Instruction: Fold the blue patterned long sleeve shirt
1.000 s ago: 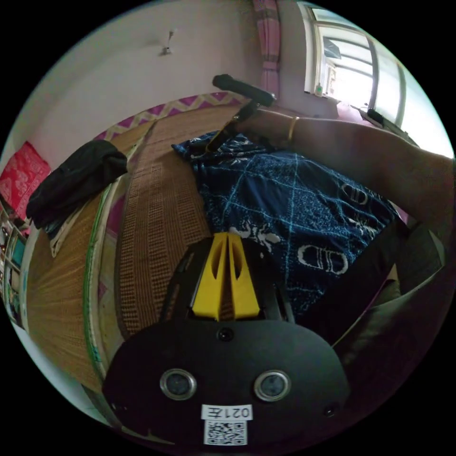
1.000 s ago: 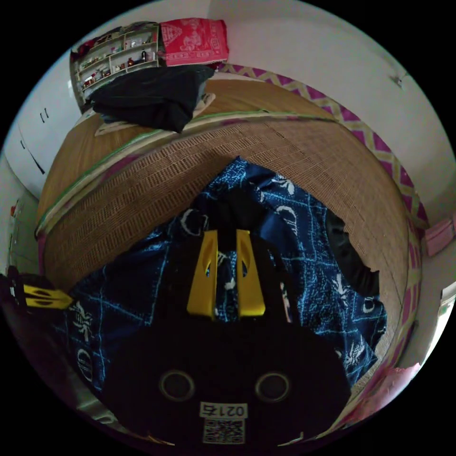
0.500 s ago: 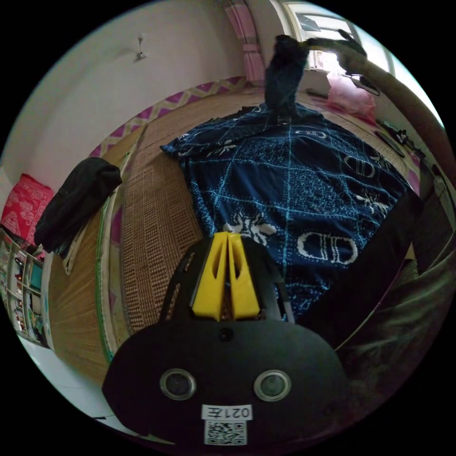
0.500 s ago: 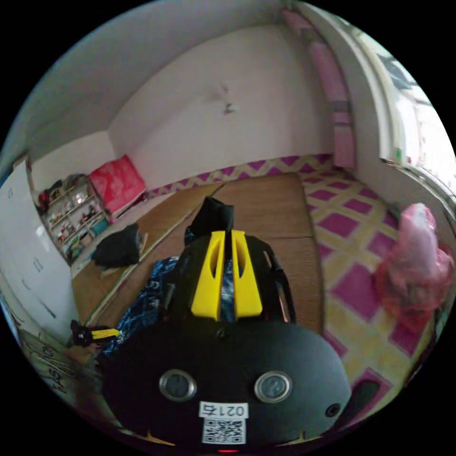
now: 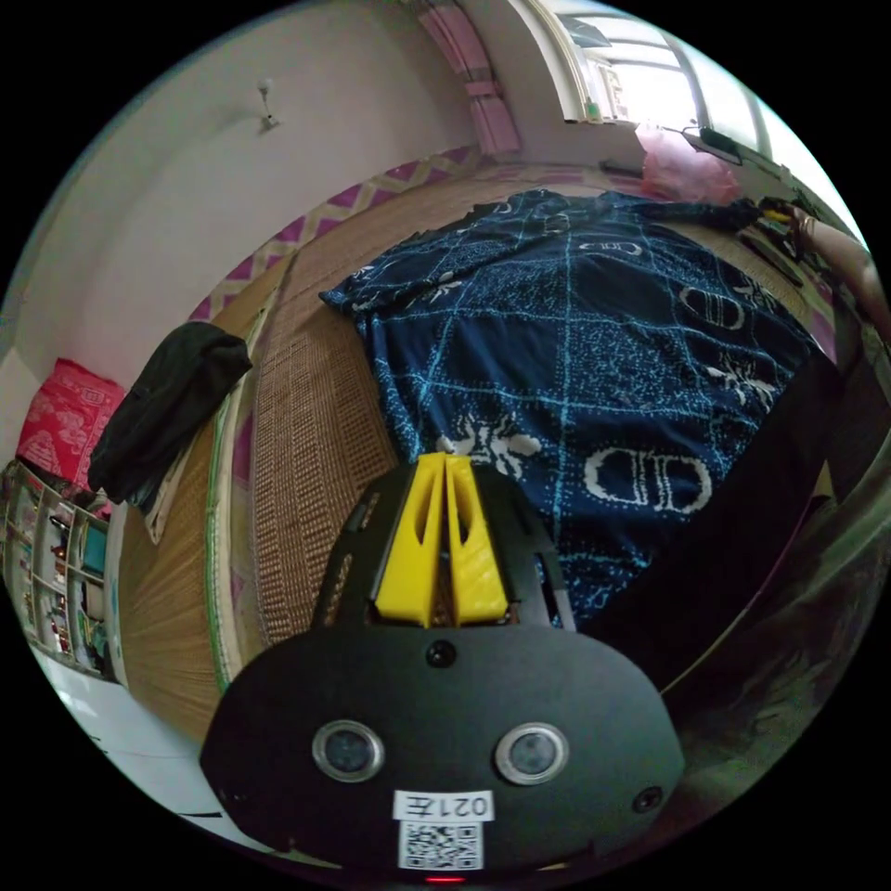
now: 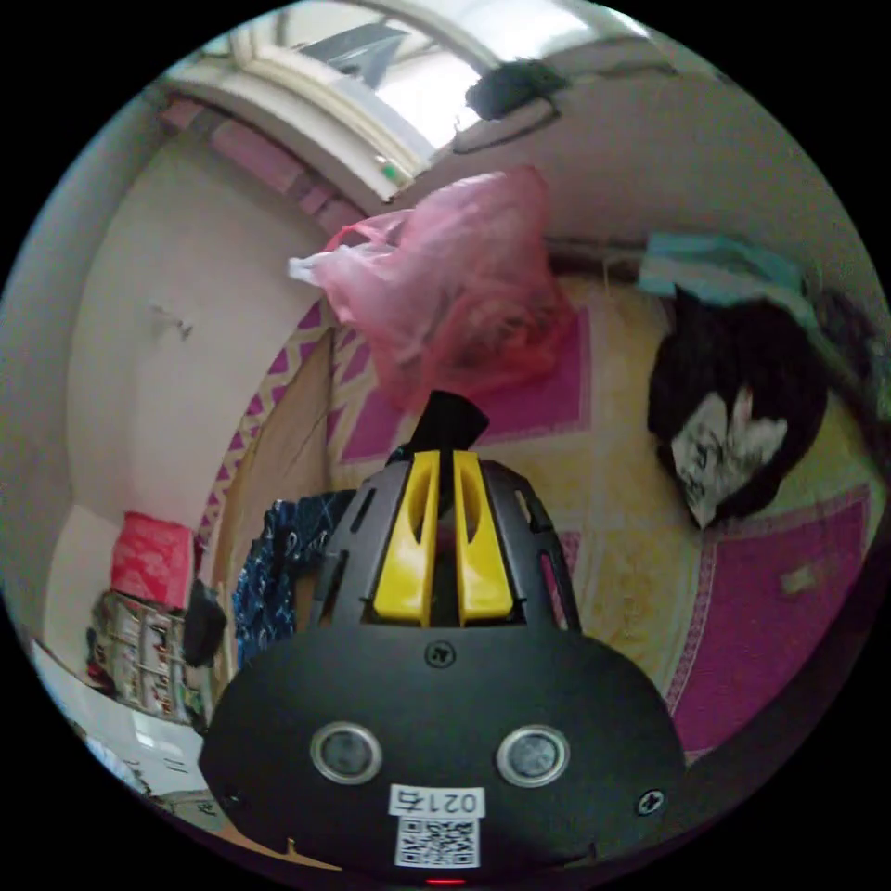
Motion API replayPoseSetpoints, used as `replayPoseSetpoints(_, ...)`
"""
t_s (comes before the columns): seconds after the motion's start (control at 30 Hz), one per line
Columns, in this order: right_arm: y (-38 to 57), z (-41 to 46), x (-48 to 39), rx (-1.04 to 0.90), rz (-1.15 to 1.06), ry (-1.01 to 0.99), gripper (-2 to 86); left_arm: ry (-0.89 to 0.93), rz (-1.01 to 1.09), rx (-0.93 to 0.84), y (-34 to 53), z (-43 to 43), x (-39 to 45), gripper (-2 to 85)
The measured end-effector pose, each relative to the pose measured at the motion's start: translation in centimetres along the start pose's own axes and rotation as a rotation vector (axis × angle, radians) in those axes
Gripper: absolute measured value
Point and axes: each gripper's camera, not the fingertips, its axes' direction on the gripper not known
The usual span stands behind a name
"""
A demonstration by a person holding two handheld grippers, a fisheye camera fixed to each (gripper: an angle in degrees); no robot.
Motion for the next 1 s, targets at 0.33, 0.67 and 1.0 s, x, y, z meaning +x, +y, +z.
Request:
replayPoseSetpoints(0.33,3.1,-4.1,2.2,0.112,-0.01,0.126,7.8,-0.063,-0.093,0.354,-4.6,-9.4,-1.1,0.7)
replayPoseSetpoints(0.67,19.0,7.1,-22.8,-0.175,-0.735,0.183,7.7,0.141,0.235,0.28,-26.1,-2.5,9.4,6.4)
replayPoseSetpoints(1.0,29.6,15.4,-29.8,-0.255,-0.962,0.56,2.4,0.254,0.266,0.208,-38.4,3.8,11.4,7.7)
